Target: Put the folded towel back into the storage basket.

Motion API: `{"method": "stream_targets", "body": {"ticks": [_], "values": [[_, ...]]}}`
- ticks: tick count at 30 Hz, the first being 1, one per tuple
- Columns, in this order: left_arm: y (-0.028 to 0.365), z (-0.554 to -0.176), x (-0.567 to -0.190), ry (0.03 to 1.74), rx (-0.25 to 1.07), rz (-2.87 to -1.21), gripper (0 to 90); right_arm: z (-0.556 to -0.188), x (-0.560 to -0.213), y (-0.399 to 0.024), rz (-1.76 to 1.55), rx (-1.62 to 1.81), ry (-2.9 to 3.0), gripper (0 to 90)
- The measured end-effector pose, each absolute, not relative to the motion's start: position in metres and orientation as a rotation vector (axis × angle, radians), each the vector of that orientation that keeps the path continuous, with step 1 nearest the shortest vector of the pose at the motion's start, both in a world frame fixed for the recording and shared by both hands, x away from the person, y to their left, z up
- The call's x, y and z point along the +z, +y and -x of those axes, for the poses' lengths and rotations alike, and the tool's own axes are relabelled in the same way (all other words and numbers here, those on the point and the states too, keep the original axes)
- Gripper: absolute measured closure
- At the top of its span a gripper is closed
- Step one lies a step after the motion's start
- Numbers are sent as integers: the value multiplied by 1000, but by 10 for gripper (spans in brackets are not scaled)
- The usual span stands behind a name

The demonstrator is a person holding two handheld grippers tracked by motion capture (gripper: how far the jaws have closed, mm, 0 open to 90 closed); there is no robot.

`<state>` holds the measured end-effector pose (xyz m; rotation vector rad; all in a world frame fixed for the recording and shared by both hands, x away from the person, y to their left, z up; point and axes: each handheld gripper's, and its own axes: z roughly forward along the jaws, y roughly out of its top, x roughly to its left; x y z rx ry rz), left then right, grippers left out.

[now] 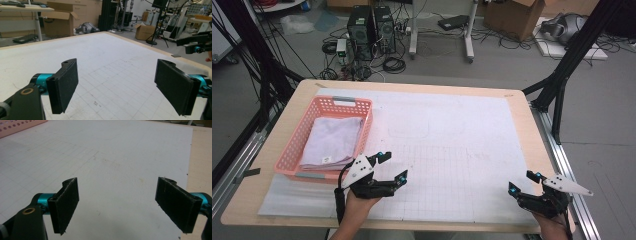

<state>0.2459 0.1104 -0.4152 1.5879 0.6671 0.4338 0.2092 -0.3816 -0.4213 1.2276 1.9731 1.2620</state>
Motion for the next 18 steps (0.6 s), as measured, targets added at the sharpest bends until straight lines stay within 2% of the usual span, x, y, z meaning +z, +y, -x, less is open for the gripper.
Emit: {"method": "stream_targets", "body": {"ticks": [18], "values": [[108,-248,-420,677,433,-1603,197,-210,-423,-380,-1230,1252,1985,180]]}}
